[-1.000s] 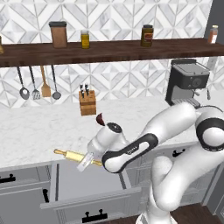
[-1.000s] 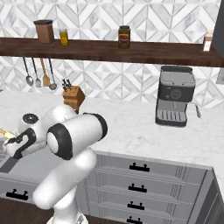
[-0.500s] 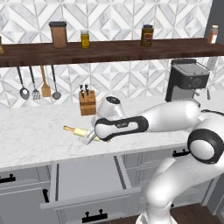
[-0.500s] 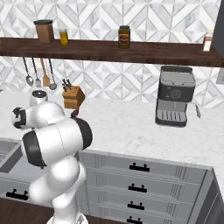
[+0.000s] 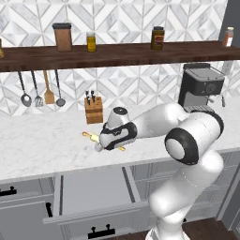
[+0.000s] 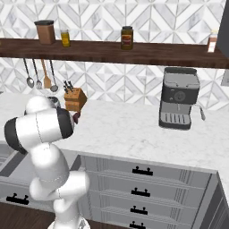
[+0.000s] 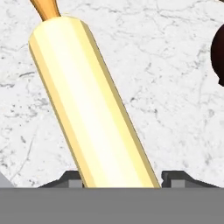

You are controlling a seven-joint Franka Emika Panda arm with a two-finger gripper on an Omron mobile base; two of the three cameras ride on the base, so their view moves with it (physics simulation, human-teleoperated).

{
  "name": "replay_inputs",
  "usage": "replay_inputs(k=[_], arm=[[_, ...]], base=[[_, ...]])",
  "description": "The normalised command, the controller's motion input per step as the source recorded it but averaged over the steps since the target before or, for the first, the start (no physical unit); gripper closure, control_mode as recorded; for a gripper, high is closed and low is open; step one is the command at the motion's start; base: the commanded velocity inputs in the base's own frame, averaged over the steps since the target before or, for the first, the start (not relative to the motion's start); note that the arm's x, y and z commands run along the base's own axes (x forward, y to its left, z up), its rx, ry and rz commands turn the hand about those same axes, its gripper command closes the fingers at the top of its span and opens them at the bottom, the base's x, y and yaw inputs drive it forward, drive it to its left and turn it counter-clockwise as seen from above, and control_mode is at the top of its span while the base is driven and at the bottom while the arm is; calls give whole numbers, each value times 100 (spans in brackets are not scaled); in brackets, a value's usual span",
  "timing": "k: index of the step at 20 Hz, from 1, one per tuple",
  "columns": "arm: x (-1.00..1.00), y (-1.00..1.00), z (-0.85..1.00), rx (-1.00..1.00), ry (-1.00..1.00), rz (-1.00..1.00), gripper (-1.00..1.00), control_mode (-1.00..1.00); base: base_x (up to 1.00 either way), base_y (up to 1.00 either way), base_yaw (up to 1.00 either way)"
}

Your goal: Pick the rolling pin from the drawer and place it on the counter.

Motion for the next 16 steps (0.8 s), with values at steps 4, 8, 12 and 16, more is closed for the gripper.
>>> replay_inputs(k=[4,8,12,16], arm=[[68,0,-49,-5,0,-9,100,-100],[56,0,-30,-3,0,-5,-100,-100],[23,0,-4,0,-3,-4,-100,-100],[-4,0,29,0,-10,-2,-100,-100]], base=[[0,0,0],[0,0,0],[0,0,0],[0,0,0]])
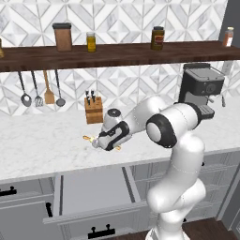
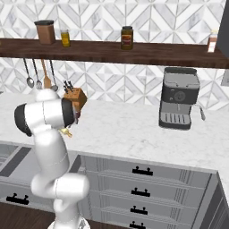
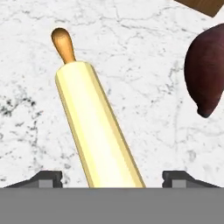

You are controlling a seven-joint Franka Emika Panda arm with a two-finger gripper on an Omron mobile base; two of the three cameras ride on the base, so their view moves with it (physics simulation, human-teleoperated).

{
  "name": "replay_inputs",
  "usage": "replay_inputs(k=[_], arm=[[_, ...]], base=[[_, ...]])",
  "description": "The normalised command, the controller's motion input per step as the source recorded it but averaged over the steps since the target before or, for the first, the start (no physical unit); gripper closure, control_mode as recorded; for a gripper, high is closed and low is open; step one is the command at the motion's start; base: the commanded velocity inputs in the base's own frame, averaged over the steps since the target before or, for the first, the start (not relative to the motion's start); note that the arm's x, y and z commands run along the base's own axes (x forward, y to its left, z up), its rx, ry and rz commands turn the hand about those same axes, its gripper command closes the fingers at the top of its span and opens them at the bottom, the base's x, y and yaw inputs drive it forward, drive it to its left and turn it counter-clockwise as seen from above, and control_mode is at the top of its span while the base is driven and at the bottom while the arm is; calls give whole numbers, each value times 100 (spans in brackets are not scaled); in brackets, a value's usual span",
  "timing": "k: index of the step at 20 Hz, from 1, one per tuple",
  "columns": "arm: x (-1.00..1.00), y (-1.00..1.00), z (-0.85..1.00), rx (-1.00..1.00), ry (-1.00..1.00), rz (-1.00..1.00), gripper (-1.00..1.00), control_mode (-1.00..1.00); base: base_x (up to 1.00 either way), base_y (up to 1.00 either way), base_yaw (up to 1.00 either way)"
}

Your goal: Pick the rolling pin from the drawer and place it on the counter.

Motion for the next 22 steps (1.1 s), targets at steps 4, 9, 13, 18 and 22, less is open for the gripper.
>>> replay_inputs(k=[4,9,13,18,22], arm=[[-25,-8,64,0,-17,-6,-100,-100],[-71,-38,70,0,-14,-8,-100,-100],[-65,-28,95,0,-9,-12,-100,-100],[-36,-13,100,0,-1,-15,-100,-100],[-44,-15,77,2,-2,-10,-100,-100]], base=[[0,0,0],[0,0,0],[0,0,0],[0,0,0],[0,0,0]])
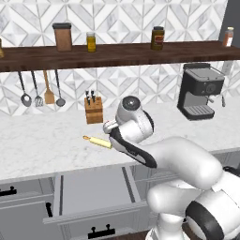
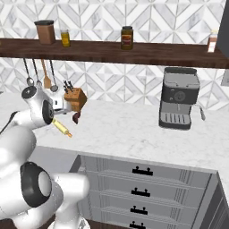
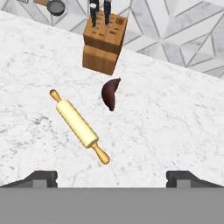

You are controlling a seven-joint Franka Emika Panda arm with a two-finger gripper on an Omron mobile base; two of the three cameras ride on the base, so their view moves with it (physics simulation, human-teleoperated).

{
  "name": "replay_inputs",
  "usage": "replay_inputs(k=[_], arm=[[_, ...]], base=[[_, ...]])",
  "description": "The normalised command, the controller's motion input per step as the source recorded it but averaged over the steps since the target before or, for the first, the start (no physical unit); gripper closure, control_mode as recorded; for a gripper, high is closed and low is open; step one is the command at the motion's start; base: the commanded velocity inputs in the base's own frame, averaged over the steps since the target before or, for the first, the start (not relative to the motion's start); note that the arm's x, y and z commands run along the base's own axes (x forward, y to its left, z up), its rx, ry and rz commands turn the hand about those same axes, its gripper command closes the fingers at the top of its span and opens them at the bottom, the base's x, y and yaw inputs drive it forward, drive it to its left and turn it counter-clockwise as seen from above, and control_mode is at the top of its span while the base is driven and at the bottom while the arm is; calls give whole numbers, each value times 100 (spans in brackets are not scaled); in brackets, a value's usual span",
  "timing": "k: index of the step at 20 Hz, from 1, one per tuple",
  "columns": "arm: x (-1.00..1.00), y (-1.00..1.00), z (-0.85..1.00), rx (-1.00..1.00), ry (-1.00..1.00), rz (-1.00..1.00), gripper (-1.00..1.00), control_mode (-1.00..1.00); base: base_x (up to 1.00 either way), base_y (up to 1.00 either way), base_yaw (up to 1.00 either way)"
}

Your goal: Pick the rolling pin from the drawer and place it on the counter.

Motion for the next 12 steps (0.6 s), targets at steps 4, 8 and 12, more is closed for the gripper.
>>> replay_inputs(k=[4,8,12], arm=[[-80,-17,40,3,-1,-1,-100,-100],[-73,-1,3,0,0,1,-100,-100],[-8,-10,-1,0,0,2,-100,-100]], base=[[0,0,0],[0,0,0],[0,0,0]])
